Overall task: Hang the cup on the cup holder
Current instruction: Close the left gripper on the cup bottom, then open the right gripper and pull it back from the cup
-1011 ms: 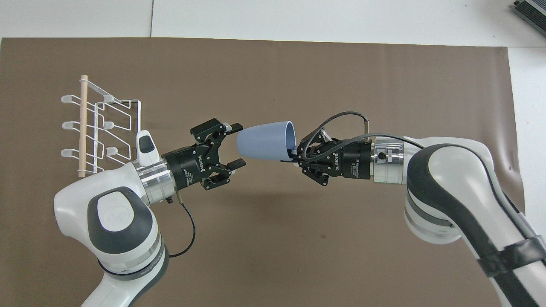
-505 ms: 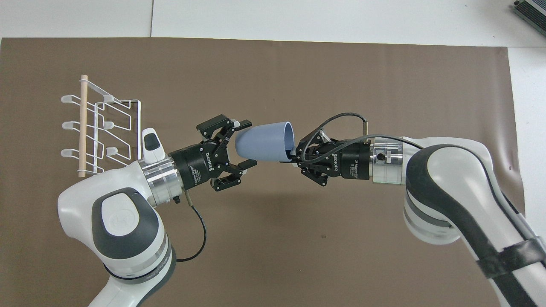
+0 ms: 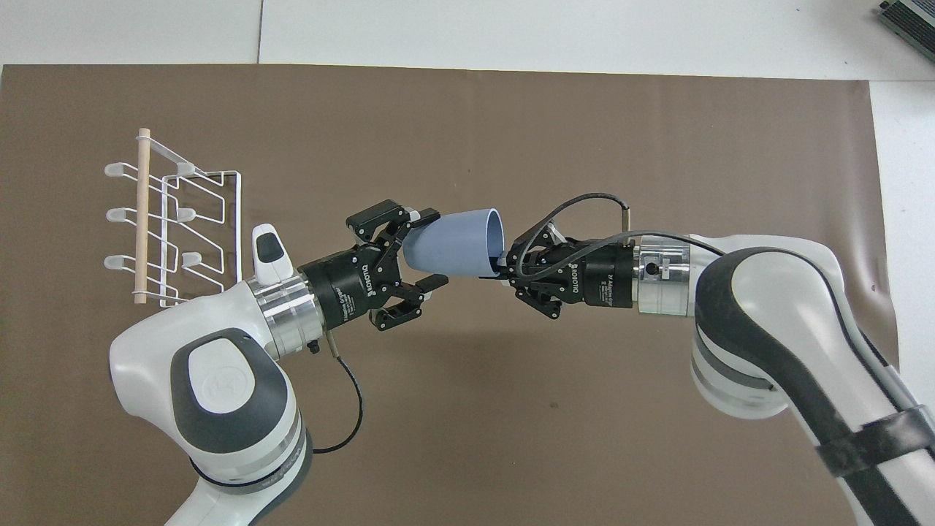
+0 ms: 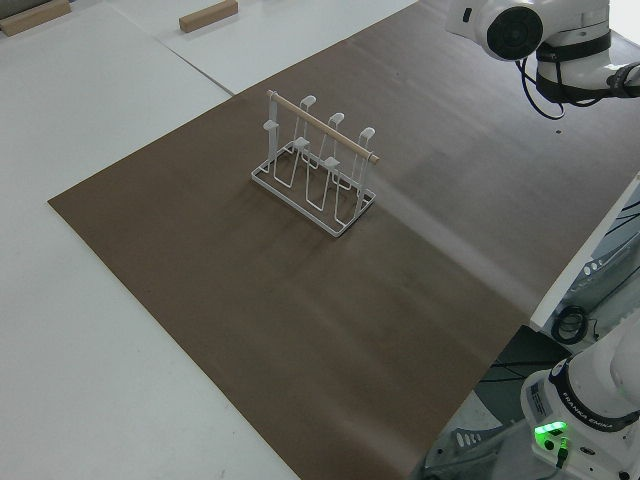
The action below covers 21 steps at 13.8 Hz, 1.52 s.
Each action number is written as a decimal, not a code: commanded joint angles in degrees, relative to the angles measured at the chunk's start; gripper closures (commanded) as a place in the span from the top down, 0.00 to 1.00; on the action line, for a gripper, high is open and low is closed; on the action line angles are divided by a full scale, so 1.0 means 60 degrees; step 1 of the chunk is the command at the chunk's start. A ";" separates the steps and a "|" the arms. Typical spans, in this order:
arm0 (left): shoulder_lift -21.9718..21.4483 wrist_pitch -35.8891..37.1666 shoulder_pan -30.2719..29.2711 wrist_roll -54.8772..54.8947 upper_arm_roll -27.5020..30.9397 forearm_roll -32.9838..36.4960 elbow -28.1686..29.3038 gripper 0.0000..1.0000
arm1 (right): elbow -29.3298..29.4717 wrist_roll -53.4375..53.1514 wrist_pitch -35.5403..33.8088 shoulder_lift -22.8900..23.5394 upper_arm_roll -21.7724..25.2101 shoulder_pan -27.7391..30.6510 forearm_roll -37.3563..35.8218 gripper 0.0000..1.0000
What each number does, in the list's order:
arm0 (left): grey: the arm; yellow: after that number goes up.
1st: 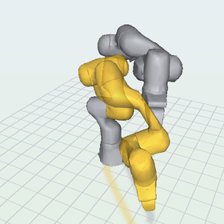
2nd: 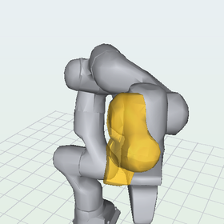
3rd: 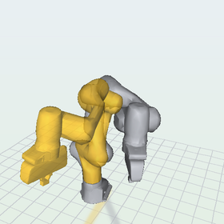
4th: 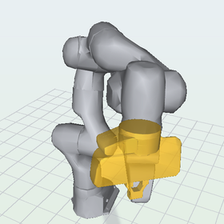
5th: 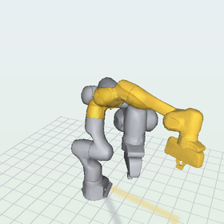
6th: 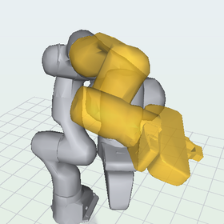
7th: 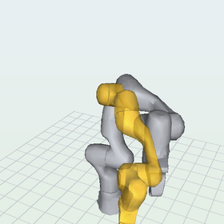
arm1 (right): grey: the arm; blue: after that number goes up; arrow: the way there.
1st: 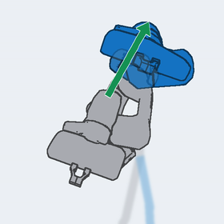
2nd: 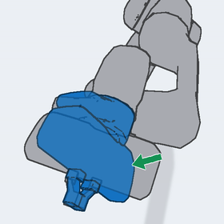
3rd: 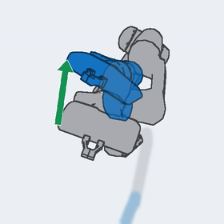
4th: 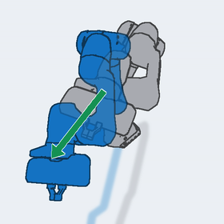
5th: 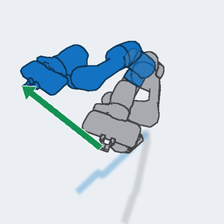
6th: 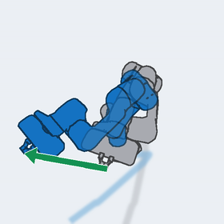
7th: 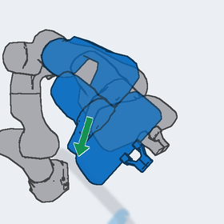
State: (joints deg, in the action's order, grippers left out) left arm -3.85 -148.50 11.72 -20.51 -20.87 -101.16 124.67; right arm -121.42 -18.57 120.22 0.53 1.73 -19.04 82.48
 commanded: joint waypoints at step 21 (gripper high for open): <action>0.0626 -0.2394 -0.0078 0.0431 0.0078 0.4595 -0.0037 0.00 | 0.0284 0.0062 0.0002 -0.0205 0.0063 0.0565 -0.4994 1.00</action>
State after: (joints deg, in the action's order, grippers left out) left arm -0.57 -162.38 11.49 -19.14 -22.53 -79.09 124.38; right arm -120.26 -18.53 120.32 0.11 2.27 -17.29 60.03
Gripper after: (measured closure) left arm 0.260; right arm 0.000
